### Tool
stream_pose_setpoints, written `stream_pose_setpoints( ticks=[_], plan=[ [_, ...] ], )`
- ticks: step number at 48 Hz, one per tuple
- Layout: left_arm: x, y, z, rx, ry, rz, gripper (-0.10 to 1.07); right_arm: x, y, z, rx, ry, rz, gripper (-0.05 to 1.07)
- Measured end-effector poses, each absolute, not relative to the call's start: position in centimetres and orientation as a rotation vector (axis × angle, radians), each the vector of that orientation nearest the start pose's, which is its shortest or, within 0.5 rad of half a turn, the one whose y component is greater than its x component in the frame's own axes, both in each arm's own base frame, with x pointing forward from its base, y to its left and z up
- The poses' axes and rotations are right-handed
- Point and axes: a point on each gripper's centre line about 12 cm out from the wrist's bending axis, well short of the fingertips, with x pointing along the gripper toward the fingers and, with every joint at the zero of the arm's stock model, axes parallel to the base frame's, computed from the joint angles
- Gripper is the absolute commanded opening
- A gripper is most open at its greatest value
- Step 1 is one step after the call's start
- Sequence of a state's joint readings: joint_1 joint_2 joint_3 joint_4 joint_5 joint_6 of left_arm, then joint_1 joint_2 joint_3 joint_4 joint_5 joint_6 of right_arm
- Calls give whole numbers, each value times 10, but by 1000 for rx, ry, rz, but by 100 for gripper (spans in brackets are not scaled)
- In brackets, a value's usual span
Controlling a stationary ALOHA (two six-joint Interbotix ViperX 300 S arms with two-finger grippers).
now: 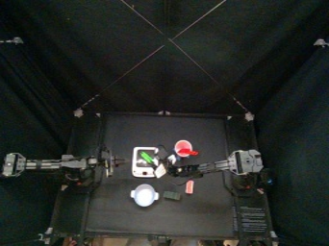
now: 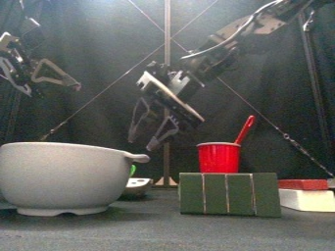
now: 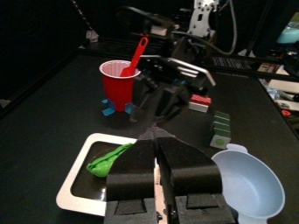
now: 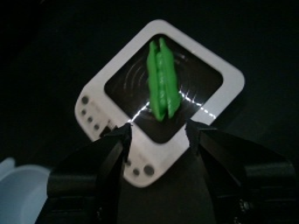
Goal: Grab sushi roll
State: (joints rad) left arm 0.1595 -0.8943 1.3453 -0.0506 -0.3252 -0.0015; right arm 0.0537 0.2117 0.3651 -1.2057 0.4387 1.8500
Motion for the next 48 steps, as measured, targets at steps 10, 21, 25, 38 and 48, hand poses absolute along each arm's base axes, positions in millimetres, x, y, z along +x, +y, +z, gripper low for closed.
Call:
stream_pose_setpoints(
  ticks=[10,21,25,38,48],
  plan=[
    [188,32,216,-58,120,179,32,424,10,171,451,621,-496,87],
    [188,32,216,-58,122,180,32,396,37,157,400,686,-435,87],
    [188,32,216,-58,120,180,32,388,50,152,361,708,-400,87],
    [188,32,216,-58,120,180,32,373,85,142,299,747,-302,87],
    [188,33,216,-58,120,182,32,369,97,139,298,762,-249,87]
  ],
)
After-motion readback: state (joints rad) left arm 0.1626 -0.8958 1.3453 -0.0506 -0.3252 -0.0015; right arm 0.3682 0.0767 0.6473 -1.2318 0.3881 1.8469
